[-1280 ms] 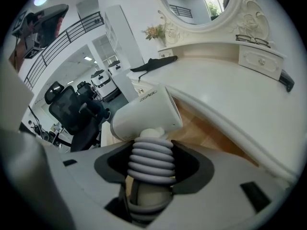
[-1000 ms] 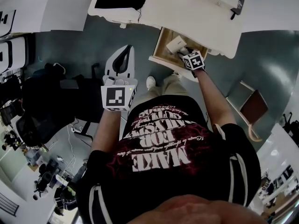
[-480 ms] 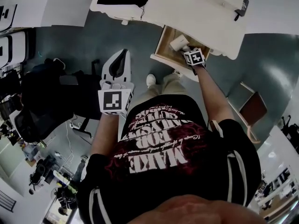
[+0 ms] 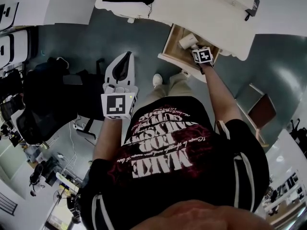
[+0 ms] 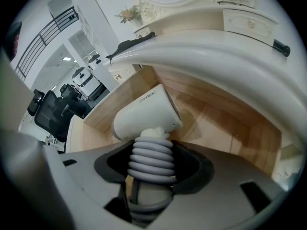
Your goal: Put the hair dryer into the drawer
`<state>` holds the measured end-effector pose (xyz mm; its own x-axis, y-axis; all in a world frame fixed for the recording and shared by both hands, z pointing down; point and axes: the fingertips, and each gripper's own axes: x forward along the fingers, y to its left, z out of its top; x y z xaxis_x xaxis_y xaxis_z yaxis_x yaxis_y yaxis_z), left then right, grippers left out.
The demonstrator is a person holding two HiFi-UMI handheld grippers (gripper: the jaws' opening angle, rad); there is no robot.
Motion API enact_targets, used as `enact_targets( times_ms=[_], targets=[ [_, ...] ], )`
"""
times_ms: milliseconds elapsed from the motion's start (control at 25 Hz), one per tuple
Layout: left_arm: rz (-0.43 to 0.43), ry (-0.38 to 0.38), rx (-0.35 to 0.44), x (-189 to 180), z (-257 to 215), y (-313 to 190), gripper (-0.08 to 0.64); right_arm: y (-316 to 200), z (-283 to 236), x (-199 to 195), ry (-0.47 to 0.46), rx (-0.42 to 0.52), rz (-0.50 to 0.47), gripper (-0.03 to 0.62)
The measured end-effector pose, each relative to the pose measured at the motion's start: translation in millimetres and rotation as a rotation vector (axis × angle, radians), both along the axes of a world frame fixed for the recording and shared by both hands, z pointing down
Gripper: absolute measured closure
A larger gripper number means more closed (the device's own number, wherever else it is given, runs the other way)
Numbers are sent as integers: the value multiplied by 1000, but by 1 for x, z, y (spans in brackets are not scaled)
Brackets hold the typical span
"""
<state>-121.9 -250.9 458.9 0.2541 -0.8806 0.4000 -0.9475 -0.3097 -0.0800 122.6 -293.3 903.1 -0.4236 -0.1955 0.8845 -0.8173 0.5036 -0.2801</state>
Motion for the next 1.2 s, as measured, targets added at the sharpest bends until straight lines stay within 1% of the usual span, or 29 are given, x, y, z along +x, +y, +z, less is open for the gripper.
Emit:
enact_targets(
  times_ms=[120, 400, 520, 680, 720, 840, 920, 960, 1080, 1200],
  targets=[
    [8, 3, 3, -1, -1, 2, 557, 1, 2, 1, 21, 15, 1, 348],
    [40, 17, 23, 0, -7, 5, 557, 2, -8, 16, 32, 40, 68, 337],
    [55, 27, 31, 0, -7, 8, 557, 2, -20, 17, 12, 77, 89, 345],
    [84, 44, 56, 7, -11, 6, 557, 4, -41, 18, -12, 131, 89, 359],
    [92, 47, 64, 9, -13, 6, 557, 5, -47, 19, -17, 153, 94, 372],
    [122, 53, 88, 17, -21, 6, 557, 6, -72, 25, -34, 241, 131, 449],
    [135, 60, 103, 18, -25, 6, 557, 9, -88, 29, -45, 281, 157, 545],
    [137, 65, 108, 18, -27, 5, 557, 12, -95, 30, -52, 291, 169, 581],
    [133, 84, 127, 17, -32, 3, 557, 16, -119, 34, -90, 319, 217, 586],
    [141, 100, 140, 16, -36, 5, 557, 23, -149, 34, -140, 369, 256, 586]
  ],
)
